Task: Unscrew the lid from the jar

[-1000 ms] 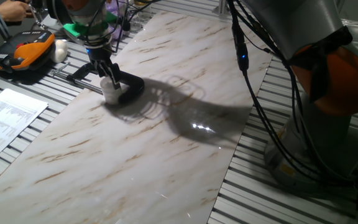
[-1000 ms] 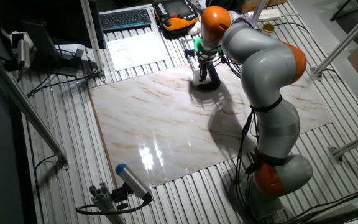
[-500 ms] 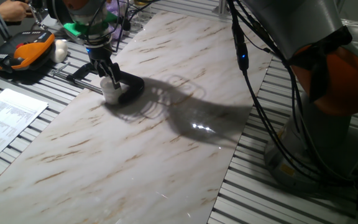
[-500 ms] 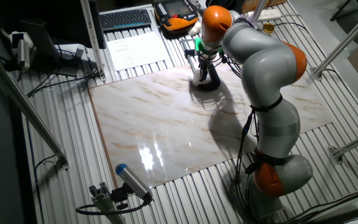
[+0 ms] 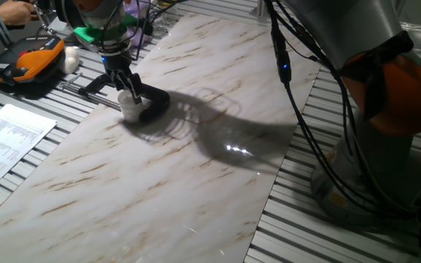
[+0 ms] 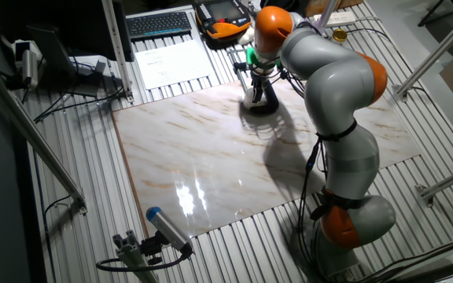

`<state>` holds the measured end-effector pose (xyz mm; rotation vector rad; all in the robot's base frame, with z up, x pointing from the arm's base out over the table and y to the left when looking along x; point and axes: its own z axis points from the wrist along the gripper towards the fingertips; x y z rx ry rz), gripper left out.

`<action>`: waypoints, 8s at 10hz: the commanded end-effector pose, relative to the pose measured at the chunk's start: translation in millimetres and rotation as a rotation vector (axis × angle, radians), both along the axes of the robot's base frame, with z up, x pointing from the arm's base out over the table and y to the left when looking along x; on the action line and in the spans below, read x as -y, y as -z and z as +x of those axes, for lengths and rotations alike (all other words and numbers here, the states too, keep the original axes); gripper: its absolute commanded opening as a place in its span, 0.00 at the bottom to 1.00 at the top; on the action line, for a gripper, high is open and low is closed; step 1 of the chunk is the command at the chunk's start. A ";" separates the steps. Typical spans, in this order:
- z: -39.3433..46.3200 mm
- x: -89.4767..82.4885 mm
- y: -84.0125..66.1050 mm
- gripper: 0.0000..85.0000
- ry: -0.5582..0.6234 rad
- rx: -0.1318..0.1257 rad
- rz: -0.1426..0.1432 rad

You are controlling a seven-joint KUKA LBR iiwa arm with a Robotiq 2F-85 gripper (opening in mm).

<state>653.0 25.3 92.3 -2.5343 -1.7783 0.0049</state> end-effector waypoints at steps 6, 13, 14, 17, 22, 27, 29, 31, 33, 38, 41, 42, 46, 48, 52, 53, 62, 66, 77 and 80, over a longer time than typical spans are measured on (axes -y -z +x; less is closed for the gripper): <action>-1.0 -0.3 1.6 1.00 0.002 0.020 0.017; -0.9 -1.0 4.0 0.80 -0.013 0.035 0.022; -0.8 -1.1 4.3 0.80 -0.013 0.037 0.023; -0.8 -1.0 3.7 0.80 -0.022 0.021 0.016; -0.9 -1.1 3.0 0.80 -0.038 0.012 0.013; -1.0 -1.2 3.3 0.60 -0.075 0.012 0.010; -1.0 -1.2 3.2 0.60 -0.098 0.012 0.005; -1.0 -1.2 3.3 0.60 -0.124 0.013 0.002; -0.8 -1.3 4.1 0.60 -0.159 0.020 -0.001; -0.5 -1.6 4.1 0.60 -0.220 0.022 -0.011; -0.5 -1.8 5.5 0.60 -0.252 0.032 -0.012; -0.5 -1.9 6.0 0.60 -0.261 0.035 -0.012; -0.3 -1.9 7.4 0.60 -0.320 0.043 -0.019; -0.3 -1.9 7.1 0.60 -0.343 0.042 -0.025; -0.2 -1.9 7.2 0.60 -0.410 0.046 -0.038; -0.1 -2.0 7.7 0.60 -0.430 0.047 -0.042; 1.4 -2.6 7.5 0.60 -0.604 0.080 -0.056; 1.3 -2.5 7.1 0.60 -0.680 0.080 -0.072; 1.0 -2.4 6.4 0.60 -0.845 0.104 -0.061; 1.1 -2.6 5.4 0.60 -0.905 0.106 -0.060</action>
